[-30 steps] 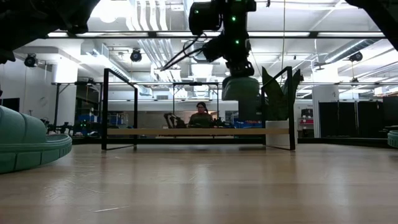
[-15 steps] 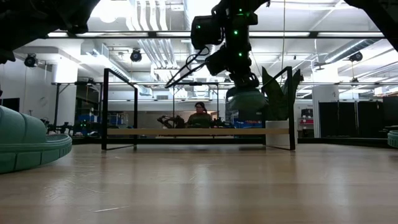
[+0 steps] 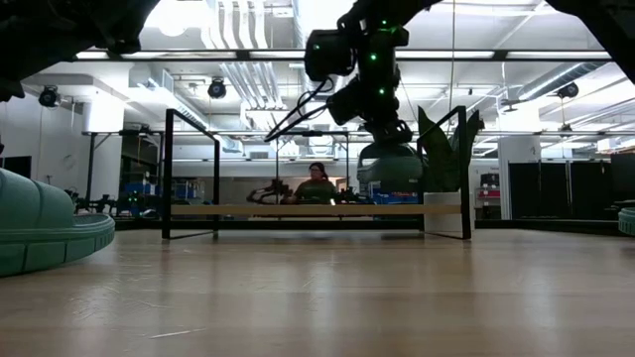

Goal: Pick and place slides into the shelf
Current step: Put the green slipper on the shelf

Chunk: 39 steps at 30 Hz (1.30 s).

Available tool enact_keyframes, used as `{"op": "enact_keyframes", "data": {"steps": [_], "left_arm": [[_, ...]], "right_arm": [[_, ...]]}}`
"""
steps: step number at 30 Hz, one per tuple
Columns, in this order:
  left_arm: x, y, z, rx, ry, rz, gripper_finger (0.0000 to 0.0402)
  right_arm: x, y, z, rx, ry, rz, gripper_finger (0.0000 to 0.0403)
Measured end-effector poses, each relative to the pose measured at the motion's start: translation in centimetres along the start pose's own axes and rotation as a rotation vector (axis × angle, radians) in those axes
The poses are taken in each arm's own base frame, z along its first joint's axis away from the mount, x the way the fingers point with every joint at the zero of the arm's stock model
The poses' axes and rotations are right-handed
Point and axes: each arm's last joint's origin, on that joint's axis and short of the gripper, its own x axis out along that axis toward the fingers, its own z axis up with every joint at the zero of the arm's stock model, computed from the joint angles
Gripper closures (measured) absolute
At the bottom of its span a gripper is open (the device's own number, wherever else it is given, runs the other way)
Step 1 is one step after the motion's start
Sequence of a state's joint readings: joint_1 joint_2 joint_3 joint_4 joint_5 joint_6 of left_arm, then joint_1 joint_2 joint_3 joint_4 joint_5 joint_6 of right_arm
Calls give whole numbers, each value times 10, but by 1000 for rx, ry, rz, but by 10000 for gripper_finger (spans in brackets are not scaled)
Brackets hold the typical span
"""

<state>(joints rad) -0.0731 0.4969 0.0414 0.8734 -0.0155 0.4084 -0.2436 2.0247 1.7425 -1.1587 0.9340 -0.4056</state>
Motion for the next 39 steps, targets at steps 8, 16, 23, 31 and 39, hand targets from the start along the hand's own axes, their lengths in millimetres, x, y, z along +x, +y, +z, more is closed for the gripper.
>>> {"op": "enact_keyframes", "data": {"steps": [8,16,23,31,39], "left_arm": [[0,0,0,0,0,0,234],[0,0,0,0,0,0,234],[0,0,0,0,0,0,234],[0,0,0,0,0,1,234],[0,0,0,0,0,0,234]], "right_arm": [[7,8,3,-31,-27,35,392],[21,17,-1,-72,10,50,392],[29,23,-2,-71,20,54,392],[29,24,-2,-70,14,62,392],[29,25,-1,-43,-10,109,392]]}}
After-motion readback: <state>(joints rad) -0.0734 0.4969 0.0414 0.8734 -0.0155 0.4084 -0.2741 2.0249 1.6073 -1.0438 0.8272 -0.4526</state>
